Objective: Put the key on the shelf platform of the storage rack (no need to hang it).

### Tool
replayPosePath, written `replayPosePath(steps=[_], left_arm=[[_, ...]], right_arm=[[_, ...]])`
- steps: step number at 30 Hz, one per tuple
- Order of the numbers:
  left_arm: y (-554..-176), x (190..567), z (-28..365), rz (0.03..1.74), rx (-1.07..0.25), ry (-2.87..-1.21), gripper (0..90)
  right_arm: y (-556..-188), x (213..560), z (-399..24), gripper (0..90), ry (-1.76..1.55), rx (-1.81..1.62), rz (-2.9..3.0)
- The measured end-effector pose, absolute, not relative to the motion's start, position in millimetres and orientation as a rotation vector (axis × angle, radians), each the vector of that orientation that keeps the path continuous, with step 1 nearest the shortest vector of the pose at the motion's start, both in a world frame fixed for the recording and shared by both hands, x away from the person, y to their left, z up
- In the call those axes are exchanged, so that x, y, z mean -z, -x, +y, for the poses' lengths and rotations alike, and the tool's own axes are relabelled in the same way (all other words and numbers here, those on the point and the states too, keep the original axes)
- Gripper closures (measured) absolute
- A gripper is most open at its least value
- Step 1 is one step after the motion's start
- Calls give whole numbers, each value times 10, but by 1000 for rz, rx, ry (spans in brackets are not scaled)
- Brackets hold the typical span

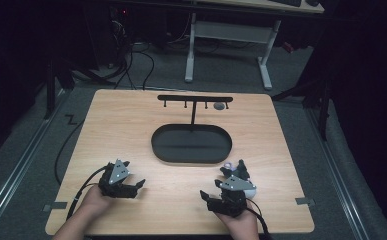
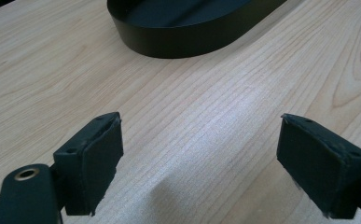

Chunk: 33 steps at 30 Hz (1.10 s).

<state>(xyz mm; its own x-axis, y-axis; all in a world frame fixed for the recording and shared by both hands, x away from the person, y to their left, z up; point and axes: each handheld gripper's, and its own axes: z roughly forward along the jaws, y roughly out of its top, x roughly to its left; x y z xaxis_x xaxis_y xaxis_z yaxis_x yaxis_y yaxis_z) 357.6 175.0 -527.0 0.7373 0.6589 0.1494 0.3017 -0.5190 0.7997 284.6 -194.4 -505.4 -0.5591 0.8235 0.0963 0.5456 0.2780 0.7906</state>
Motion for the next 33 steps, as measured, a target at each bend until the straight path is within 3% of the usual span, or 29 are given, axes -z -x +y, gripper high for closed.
replayPosePath(steps=[33], left_arm=[[-3569, 5270, 1747, 714, -571, -2138, 153]], right_arm=[[-2853, 5098, -2015, 302, -1253, -1115, 2205]])
